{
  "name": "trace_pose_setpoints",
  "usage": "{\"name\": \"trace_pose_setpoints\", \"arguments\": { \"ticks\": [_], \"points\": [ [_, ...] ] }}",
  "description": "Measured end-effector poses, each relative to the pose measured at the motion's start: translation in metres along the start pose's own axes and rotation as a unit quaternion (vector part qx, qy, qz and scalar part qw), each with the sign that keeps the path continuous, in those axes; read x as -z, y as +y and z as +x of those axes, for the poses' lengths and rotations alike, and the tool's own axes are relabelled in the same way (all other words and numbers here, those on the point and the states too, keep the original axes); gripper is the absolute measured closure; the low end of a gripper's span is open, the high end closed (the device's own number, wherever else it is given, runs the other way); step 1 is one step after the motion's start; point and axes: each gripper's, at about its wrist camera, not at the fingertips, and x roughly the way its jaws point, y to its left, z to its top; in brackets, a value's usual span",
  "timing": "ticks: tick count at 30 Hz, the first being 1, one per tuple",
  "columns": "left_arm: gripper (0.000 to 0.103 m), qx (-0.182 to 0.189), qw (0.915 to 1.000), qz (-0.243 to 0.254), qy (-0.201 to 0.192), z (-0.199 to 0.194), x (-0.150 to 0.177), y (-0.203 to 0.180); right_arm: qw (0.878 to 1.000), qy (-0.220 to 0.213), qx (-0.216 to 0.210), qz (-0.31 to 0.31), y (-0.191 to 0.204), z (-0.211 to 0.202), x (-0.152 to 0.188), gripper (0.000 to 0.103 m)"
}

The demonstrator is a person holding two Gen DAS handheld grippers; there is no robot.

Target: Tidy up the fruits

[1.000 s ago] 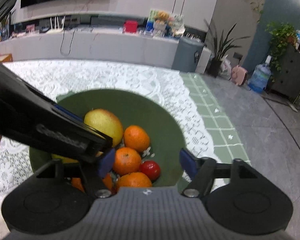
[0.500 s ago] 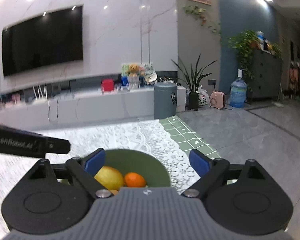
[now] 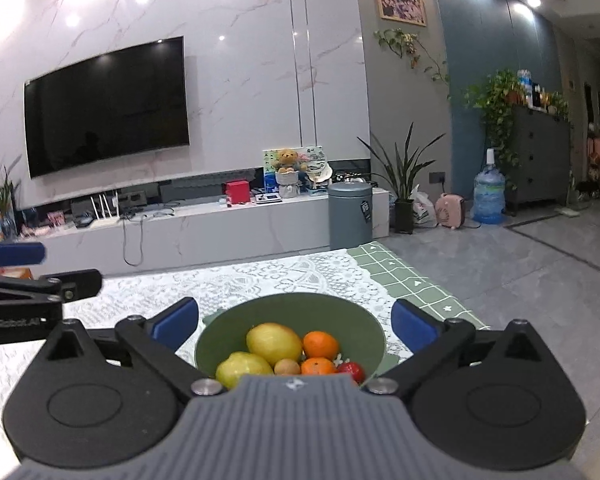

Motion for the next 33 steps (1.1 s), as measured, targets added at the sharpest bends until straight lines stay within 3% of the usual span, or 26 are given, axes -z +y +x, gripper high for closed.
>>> {"name": "trace_pose_setpoints", "arguments": {
  "ticks": [7,16,22,33],
  "points": [
    [0.008,-0.008,0.9994,-0.034,0.007,-0.009,0.025,0.011,1.000,0.012,0.000,-0.015,0.017,-0.013,0.022,0.004],
    [0.008,-0.004,0.9959,-0.072,0.055,0.003,0.047,0.024,0.999,0.041,-0.003,-0.014,0.020,-0.004,0.035,0.004],
    [0.008,0.000,0.9926,-0.072,0.097,0.015,0.059,0.024,0.998,0.061,-0.003,-0.016,0.023,0.008,0.042,0.004],
    [0.008,-0.005,0.9901,-0.070,0.121,0.017,0.070,0.020,0.997,0.077,0.005,0.008,0.017,0.018,0.043,0.004]
  ]
}}
